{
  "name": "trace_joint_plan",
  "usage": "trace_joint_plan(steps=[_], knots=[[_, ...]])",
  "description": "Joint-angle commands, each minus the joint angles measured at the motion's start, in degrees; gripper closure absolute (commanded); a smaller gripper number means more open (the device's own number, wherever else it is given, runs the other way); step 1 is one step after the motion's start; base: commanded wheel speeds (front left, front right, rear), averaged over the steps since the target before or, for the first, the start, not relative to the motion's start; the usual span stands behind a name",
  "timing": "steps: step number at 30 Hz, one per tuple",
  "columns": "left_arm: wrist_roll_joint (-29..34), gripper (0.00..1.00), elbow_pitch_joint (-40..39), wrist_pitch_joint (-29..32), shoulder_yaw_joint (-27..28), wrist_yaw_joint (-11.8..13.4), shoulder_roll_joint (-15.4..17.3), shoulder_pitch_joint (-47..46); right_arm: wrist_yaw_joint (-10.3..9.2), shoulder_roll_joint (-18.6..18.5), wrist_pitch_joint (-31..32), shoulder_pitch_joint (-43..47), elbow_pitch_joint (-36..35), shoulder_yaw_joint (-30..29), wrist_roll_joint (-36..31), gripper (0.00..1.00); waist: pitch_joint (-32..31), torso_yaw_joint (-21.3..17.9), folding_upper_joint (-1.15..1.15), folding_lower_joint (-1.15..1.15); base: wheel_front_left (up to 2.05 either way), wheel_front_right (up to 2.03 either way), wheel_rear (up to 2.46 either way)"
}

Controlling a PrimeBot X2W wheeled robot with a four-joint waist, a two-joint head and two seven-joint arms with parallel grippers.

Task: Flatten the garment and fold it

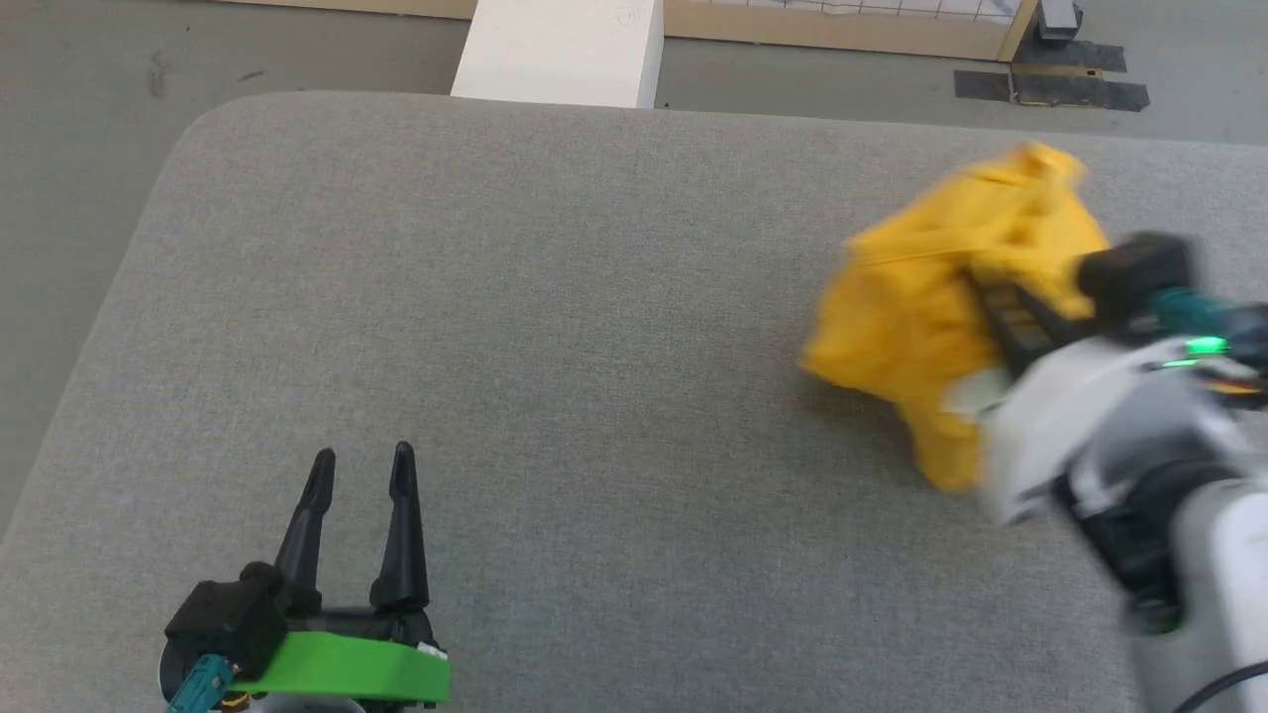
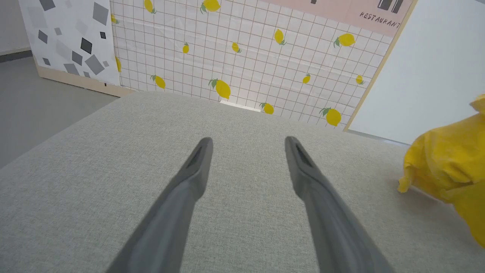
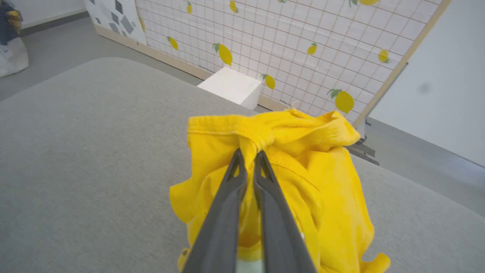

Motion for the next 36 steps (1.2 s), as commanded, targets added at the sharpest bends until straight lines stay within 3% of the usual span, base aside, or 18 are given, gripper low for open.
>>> trace_joint_plan(steps=[1,7,11,12,13,14,25,31,36], knots=[[-0.7,0.00,0.2,-0.3,0.0,0.1,-0.1,-0.5,-0.09,1.1,-0.7,-0.5,-0.4,3.1,1.4,1.00,0.1,0.2,0.00,0.00,0.00,0.00,0.00],[-1.0,0.00,0.3,-0.3,-0.1,-0.2,-0.2,-0.7,-0.09,2.2,1.4,2.5,3.2,20.6,9.2,1.00,0.8,1.3,0.00,0.00,0.00,0.00,0.00],[-1.2,0.00,0.6,-0.3,-0.4,-0.4,-0.3,-1.1,-0.09,-1.6,4.9,5.3,7.6,28.8,13.2,1.00,1.4,2.3,0.00,0.00,0.00,0.00,0.00],[-1.3,0.00,0.7,-0.3,-0.4,-0.5,-0.4,-1.2,-0.09,-2.6,6.3,5.9,8.5,29.7,14.6,0.93,1.6,2.5,0.00,0.00,0.00,0.00,0.00],[-1.3,0.00,0.7,-0.3,-0.4,-0.5,-0.4,-1.3,-0.09,-3.1,6.6,6.1,8.7,29.9,15.3,0.59,1.7,2.6,0.00,0.00,0.00,0.00,0.00],[-1.4,0.00,0.8,-0.3,-0.2,-0.6,-0.4,-1.3,-0.09,-3.7,6.0,6.0,8.6,29.3,15.7,0.00,1.8,2.7,0.00,0.00,0.00,0.00,0.00],[-1.3,0.00,1.3,-0.3,0.6,-1.0,-0.5,-1.6,-0.09,0.5,-4.8,1.4,7.3,13.5,12.6,0.00,1.8,1.7,0.00,0.00,0.00,0.00,0.00],[-1.2,0.00,1.4,-0.3,0.4,-1.3,-0.6,-1.8,-0.09,-2.8,-3.6,3.1,9.8,4.8,6.2,0.00,2.0,1.9,0.00,0.00,0.00,0.00,0.00],[-1.1,0.00,1.5,-0.3,0.7,-1.6,-0.6,-1.7,-0.09,-4.3,0.3,7.6,12.4,1.2,5.6,0.00,2.2,2.2,0.00,0.00,0.00,0.00,0.00]])
